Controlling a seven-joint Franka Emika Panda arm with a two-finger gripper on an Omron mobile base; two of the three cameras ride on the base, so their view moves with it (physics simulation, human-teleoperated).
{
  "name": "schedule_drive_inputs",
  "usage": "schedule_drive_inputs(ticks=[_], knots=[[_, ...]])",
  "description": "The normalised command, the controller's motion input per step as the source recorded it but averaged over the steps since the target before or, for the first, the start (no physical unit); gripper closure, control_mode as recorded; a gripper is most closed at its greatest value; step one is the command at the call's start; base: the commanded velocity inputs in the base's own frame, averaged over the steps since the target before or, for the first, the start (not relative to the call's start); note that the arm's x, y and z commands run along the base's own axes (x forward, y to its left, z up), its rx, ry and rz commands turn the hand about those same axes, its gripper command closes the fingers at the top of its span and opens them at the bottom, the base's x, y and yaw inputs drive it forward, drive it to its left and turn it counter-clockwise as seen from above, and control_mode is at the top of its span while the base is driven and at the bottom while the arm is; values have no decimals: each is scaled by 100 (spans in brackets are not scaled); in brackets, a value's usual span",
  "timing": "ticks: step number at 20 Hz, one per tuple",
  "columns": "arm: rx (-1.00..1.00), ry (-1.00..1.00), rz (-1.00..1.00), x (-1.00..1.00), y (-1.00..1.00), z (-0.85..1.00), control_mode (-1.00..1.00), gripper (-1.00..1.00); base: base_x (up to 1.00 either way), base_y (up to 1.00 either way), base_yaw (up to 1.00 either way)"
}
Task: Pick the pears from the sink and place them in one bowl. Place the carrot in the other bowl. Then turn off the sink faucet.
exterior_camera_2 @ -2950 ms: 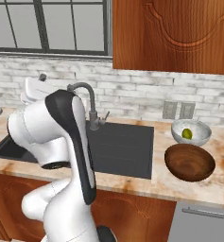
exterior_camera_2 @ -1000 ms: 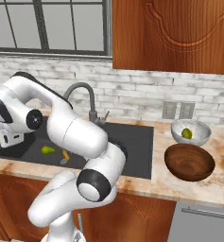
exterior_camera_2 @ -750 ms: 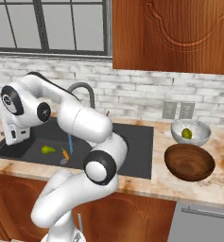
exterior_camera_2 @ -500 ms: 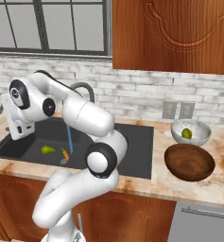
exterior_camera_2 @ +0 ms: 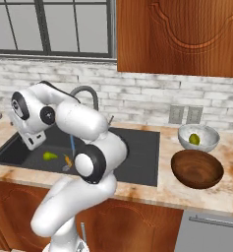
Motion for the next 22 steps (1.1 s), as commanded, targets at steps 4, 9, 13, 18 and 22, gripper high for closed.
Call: schedule_drive_inputs(ticks=[4, 9, 13, 18, 22], knots=[[-66, -14, 10, 70, 4, 39, -100, -100, 0, 0, 0], [-48, -8, 15, 32, 8, 15, -100, -100, 0, 0, 0], [-51, -1, 13, 0, -2, -5, -100, -100, 0, 0, 0], [-9, -1, 3, 8, 9, -2, -100, -100, 0, 0, 0], [-18, 4, -10, 66, 1, -65, -100, -100, 0, 0, 0]])
